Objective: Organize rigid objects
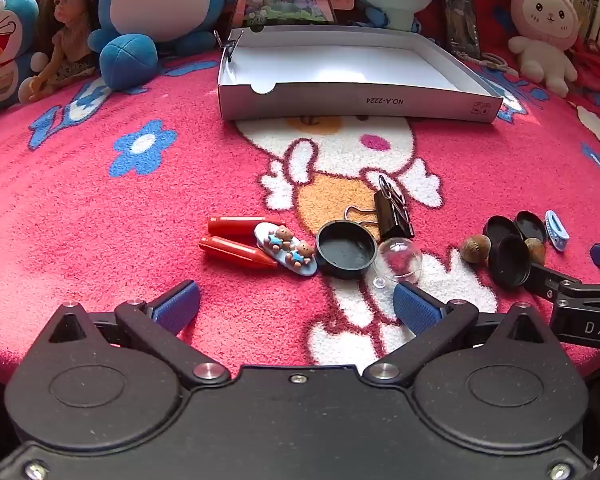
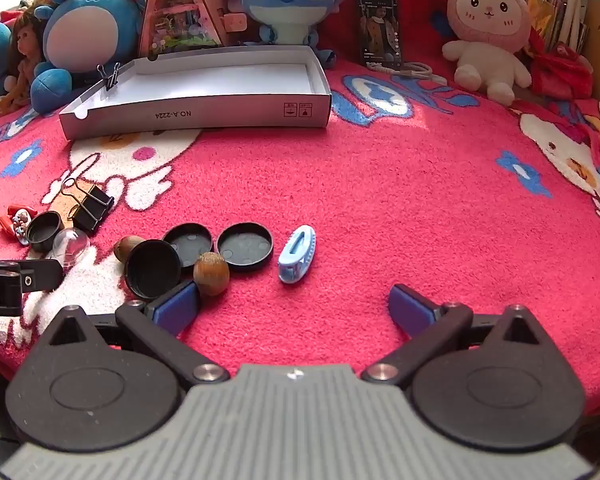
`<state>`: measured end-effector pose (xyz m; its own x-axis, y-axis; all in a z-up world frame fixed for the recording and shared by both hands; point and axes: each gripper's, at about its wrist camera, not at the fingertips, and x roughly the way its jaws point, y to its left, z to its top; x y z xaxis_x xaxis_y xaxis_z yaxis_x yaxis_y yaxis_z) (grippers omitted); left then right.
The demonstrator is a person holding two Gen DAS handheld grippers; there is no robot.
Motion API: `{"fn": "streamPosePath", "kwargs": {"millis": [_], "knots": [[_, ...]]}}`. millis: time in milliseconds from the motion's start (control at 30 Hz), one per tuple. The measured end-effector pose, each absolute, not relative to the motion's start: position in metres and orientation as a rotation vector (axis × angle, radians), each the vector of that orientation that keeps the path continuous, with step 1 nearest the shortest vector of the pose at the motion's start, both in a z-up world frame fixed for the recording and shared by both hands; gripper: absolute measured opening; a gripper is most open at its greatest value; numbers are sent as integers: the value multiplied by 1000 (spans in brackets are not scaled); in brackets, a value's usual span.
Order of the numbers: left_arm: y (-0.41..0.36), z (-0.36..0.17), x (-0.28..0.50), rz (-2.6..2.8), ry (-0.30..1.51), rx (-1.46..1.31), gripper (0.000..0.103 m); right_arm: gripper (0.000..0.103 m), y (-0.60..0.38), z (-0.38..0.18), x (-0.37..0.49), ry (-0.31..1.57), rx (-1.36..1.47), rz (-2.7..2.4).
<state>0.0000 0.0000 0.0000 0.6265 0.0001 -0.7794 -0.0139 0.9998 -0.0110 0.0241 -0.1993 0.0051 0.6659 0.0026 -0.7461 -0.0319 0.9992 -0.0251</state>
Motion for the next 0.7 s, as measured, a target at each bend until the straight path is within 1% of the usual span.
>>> {"fn": "streamPosePath", "kwargs": {"millis": [700], "knots": [[0, 0, 0, 10, 896, -12, 103, 103, -198, 5, 27, 868, -34, 14]]}}
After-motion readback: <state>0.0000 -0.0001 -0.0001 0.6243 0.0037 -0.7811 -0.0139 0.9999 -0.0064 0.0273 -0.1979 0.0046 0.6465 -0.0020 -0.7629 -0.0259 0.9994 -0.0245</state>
